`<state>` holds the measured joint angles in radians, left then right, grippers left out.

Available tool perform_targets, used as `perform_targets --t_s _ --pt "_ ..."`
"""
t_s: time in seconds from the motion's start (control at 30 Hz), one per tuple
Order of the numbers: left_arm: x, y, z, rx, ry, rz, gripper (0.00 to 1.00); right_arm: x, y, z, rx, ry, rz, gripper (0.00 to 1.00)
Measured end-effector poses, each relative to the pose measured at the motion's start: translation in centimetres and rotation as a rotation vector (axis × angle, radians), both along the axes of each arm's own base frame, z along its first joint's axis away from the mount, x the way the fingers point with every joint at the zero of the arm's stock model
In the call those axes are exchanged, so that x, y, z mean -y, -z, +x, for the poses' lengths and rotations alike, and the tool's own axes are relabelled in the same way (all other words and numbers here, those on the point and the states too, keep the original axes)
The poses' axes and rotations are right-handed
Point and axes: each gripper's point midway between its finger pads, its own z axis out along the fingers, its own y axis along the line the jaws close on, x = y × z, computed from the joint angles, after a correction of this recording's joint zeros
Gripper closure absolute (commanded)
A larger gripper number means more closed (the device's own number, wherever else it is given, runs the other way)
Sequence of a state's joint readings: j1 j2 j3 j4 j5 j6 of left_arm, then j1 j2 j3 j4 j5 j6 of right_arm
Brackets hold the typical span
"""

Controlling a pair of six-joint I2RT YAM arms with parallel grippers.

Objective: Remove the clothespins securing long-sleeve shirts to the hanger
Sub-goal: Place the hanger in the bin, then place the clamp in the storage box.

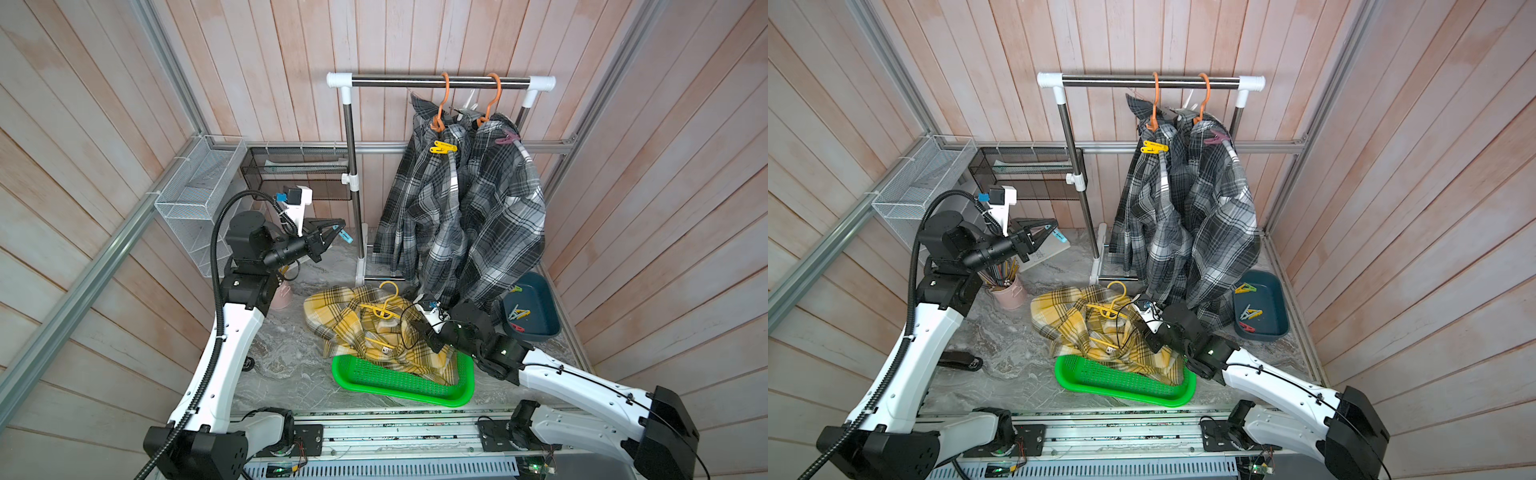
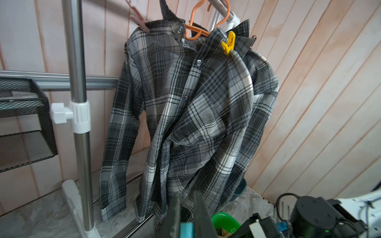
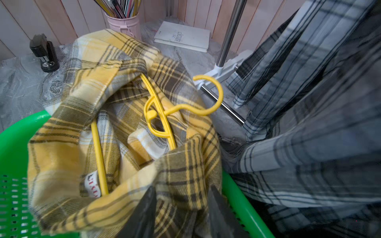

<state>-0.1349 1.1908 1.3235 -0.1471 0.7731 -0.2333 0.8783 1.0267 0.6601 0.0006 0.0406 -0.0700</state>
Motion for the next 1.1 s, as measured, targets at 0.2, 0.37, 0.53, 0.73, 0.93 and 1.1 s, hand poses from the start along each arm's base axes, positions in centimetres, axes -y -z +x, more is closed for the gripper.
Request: perform_targets --t_s 0.2,0.37,0.53,0.73,0.93,1.1 --pt "0.3 1.0 0.1 -0.001 -0.083 0.029 1.0 -1.1 -5.8 -0.3 0.053 -0.049 0.102 0.39" --pt "0.7 2.2 0.6 -0.032 -0.124 0.046 1.0 -4.4 -11.0 0.9 0.086 -0.104 0.208 0.37" --pt "0.6 2.6 1.0 -0.043 -0.148 0.05 1.0 -7.5 -12.2 3.2 0.077 -0.112 0.233 0.37" --pt "0.6 3.1 1.3 -0.057 -0.152 0.055 1.0 -10.1 -13.2 4.6 0.055 -0.14 0.261 0.37" --pt "0.8 4.0 1.7 -0.086 -0.15 0.064 1.0 -11.2 -15.9 5.4 0.089 -0.189 0.326 0.37" --pt "1.0 5.4 2.3 -0.132 -0.144 0.079 1.0 -12.1 -16.7 6.1 0.098 -0.245 0.355 0.4"
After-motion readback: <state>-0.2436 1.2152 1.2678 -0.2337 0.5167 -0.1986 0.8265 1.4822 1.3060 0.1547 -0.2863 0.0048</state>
